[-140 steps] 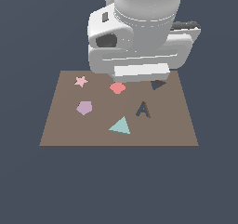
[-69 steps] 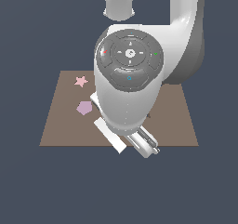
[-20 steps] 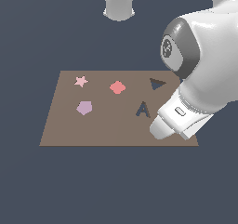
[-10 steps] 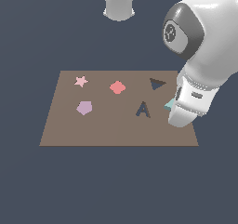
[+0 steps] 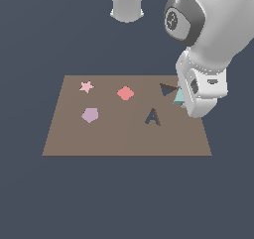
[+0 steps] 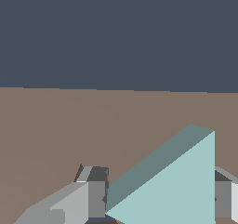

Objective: Insert a designated object into the corresponding slot on a board.

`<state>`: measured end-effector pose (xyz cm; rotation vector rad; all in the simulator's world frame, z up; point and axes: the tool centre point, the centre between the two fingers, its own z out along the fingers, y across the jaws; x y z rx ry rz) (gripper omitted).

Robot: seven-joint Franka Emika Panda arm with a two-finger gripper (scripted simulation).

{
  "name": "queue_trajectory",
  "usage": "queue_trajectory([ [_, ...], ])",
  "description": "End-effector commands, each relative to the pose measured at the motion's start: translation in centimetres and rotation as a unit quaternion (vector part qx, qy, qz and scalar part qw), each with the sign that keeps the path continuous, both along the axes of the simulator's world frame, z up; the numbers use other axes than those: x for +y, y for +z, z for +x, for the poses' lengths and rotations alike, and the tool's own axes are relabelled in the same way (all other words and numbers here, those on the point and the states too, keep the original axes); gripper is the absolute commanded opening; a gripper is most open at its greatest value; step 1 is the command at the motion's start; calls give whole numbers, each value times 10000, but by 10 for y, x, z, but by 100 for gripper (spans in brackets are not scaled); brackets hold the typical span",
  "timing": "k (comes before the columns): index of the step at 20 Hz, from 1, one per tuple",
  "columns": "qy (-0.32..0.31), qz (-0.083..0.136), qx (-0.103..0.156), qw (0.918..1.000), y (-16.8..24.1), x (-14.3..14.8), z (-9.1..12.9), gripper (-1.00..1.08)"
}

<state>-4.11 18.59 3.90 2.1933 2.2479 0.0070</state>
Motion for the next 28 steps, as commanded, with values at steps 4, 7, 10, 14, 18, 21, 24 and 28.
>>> queue_trajectory([
  [4, 1051, -4, -4, 9945, 1, -12, -23, -100],
  [7, 1492, -6, -4, 9888, 1, -18, -32, -100],
  [10, 1856, -7, -4, 9826, 1, -24, -39, -100],
  [14, 2230, -9, -4, 9748, 1, -31, -45, -100],
  [18, 2487, -10, -4, 9686, 1, -37, -49, -100],
  [21, 2610, -11, -4, 9653, 1, -40, -51, -100],
  [24, 2676, -11, -4, 9635, 1, -41, -52, -100],
  [28, 2666, -11, -2, 9638, 1, -41, -52, -100],
])
